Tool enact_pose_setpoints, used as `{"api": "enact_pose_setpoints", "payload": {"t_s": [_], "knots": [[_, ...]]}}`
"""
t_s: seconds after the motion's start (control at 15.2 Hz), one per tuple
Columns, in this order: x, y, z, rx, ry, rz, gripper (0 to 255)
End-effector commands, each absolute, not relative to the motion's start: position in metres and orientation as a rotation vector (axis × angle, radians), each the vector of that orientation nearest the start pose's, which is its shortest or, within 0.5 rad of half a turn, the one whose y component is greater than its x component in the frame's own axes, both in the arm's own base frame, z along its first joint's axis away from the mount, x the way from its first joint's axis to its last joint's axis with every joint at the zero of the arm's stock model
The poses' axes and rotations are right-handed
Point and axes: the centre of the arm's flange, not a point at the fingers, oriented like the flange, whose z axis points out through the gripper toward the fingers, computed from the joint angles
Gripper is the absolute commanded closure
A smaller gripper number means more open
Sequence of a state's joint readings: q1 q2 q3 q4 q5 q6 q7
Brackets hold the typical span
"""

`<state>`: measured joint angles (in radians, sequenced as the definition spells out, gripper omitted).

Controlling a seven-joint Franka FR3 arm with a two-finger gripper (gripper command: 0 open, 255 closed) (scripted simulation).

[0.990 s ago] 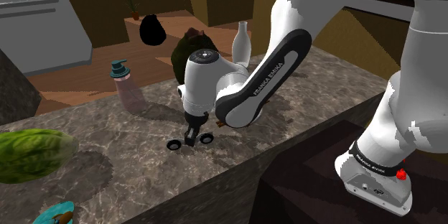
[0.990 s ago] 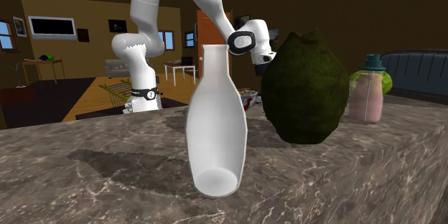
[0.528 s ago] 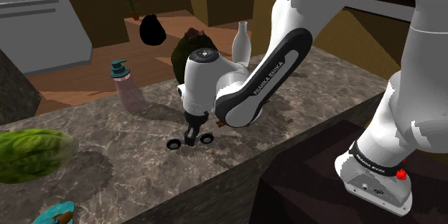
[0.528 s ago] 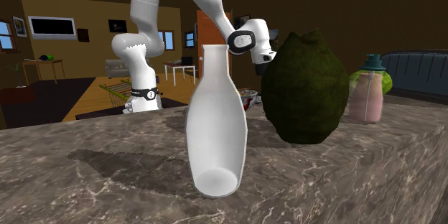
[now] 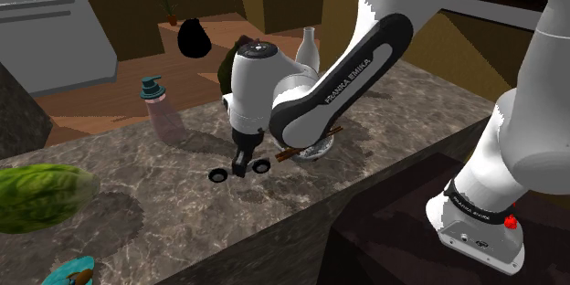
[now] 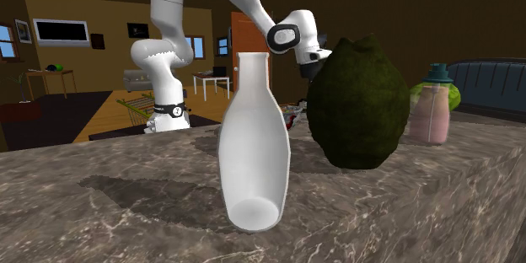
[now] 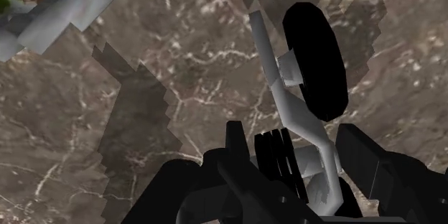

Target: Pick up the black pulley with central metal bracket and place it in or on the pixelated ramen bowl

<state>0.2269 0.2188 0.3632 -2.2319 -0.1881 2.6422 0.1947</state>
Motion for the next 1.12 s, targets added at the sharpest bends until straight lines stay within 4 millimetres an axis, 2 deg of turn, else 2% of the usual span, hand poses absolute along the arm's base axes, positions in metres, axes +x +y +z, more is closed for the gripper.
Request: {"api": "enact_pose_setpoints", "payload": {"t_s": [0.0,1.06], "knots": [[0.467,0.317,0.311,-2.964,-0.813,-0.317,255],[0.467,0.317,0.396,-2.964,-0.813,-0.317,255]]}}
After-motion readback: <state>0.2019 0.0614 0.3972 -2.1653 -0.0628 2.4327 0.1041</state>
